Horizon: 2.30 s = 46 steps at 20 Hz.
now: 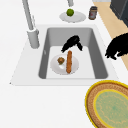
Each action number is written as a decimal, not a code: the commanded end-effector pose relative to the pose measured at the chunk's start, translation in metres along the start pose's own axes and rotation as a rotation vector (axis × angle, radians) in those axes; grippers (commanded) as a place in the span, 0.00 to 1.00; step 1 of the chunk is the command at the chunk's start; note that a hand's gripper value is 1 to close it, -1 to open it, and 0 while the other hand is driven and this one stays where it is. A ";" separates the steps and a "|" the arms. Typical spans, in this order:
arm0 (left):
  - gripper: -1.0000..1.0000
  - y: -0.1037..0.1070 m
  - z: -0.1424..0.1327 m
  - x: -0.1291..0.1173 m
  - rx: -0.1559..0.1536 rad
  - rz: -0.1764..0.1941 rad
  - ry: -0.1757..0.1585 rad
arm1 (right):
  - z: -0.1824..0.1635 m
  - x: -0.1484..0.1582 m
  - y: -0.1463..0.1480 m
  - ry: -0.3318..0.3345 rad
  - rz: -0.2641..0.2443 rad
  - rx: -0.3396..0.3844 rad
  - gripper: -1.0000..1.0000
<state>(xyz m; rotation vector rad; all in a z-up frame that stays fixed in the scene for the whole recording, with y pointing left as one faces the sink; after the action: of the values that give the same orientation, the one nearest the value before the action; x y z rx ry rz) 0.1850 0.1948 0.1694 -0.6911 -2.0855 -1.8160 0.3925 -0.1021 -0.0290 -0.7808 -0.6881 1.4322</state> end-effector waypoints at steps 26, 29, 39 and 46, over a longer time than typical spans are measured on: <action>0.50 0.000 0.000 0.000 0.000 0.000 0.000 | -0.075 0.071 0.021 0.303 0.007 0.004 0.00; 0.50 0.000 0.000 0.000 0.000 0.000 0.000 | -0.056 0.069 0.027 0.301 0.002 -0.036 0.00; 0.50 0.000 0.000 0.000 0.000 0.000 0.000 | -0.054 0.060 0.031 0.322 -0.031 -0.043 0.00; 0.50 0.000 0.000 0.000 0.000 0.000 0.000 | -0.037 0.066 0.055 0.312 0.001 -0.087 0.00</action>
<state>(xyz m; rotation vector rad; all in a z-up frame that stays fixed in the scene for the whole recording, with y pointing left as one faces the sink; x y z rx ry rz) 0.1850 0.1948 0.1694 -0.6911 -2.0855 -1.8160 0.3968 -0.0454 -0.0922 -1.0634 -0.5196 1.2370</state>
